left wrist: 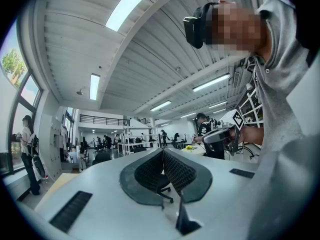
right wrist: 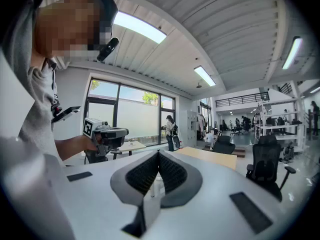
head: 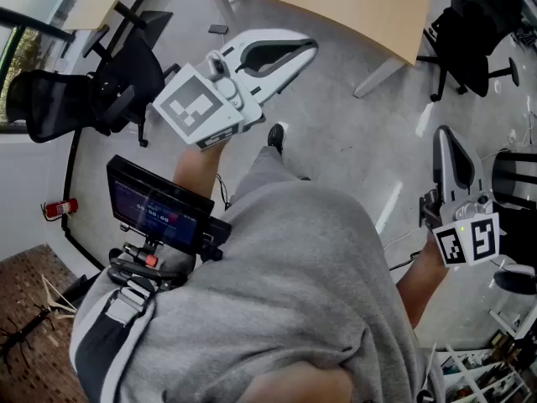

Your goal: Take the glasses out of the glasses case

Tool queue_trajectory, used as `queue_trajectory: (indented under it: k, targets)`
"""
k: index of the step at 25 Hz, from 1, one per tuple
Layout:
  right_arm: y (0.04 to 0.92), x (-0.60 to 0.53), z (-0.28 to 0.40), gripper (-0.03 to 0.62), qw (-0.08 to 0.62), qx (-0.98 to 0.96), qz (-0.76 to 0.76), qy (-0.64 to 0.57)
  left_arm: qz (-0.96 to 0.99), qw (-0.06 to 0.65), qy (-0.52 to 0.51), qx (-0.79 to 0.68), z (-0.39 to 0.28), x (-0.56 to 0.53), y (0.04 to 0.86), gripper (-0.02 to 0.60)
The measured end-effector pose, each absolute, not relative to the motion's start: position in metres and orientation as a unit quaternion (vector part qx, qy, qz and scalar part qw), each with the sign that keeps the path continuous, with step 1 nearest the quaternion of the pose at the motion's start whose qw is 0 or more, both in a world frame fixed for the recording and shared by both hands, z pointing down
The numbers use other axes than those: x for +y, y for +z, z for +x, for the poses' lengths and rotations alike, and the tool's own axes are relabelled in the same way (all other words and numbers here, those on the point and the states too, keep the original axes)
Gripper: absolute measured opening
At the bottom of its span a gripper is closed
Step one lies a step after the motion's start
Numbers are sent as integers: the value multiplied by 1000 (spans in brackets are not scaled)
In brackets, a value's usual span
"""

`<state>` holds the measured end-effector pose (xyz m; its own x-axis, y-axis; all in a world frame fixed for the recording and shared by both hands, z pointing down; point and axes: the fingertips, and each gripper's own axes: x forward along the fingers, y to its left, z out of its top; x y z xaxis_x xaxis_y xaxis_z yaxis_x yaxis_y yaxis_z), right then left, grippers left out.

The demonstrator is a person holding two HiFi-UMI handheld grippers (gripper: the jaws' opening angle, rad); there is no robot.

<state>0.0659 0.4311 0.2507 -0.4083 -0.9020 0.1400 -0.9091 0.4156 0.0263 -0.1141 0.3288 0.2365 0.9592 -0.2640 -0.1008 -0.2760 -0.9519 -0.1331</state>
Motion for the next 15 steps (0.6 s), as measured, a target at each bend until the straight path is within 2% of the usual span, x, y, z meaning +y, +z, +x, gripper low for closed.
queue_trajectory:
  k: [15]
  targets:
    - [258, 426, 67, 8, 63, -840, 538, 35, -987, 70, 37, 141, -114, 324, 240, 5]
